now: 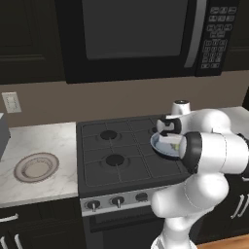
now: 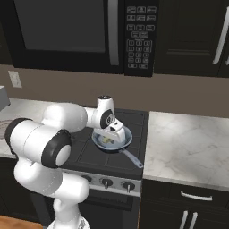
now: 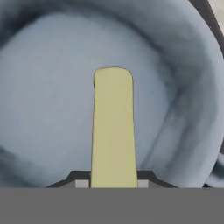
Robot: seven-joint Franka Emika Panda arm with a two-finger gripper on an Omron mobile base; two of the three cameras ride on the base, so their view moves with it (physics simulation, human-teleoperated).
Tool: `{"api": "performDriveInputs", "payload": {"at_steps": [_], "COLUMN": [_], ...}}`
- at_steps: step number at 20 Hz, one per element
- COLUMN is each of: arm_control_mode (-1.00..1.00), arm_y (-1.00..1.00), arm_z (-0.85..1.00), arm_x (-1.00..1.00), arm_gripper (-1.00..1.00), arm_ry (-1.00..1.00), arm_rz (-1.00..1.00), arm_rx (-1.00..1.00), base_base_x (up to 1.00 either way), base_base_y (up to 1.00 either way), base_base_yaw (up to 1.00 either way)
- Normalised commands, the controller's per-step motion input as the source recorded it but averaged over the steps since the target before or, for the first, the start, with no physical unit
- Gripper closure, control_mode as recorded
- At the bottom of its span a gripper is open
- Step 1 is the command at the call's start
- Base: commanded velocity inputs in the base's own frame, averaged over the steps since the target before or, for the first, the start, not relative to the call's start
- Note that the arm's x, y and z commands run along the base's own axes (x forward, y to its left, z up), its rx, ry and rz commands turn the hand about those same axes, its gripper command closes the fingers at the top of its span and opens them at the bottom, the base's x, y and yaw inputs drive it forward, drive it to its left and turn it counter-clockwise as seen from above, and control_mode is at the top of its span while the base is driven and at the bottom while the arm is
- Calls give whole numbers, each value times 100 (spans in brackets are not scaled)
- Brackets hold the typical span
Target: Pick up the butter stick and place it in the pan. Then turn on the burner for the pan.
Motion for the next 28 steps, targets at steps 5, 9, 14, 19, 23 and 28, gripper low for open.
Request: {"api": "performDriveInputs", "payload": {"at_steps": [5,9,14,19,23,28], "arm_control_mode": [-100,-100,-100,-100,-100,-100], "arm_y": [0,0,0,0,0,0], "arm_z": [-14,-12,-12,-3,-9,-4], "arm_x": [7,2,8,15,9,4], "arm_gripper": [100,100,100,100,-100,-100], "arm_ry": [0,0,0,0,0,-2], "arm_rz": [0,1,3,4,5,5], "arm_rx": [-1,0,0,0,0,0], "base_base_x": [0,0,0,0,0,0], "base_base_y": [0,0,0,0,0,0], "base_base_yaw": [0,0,0,0,0,0]}}
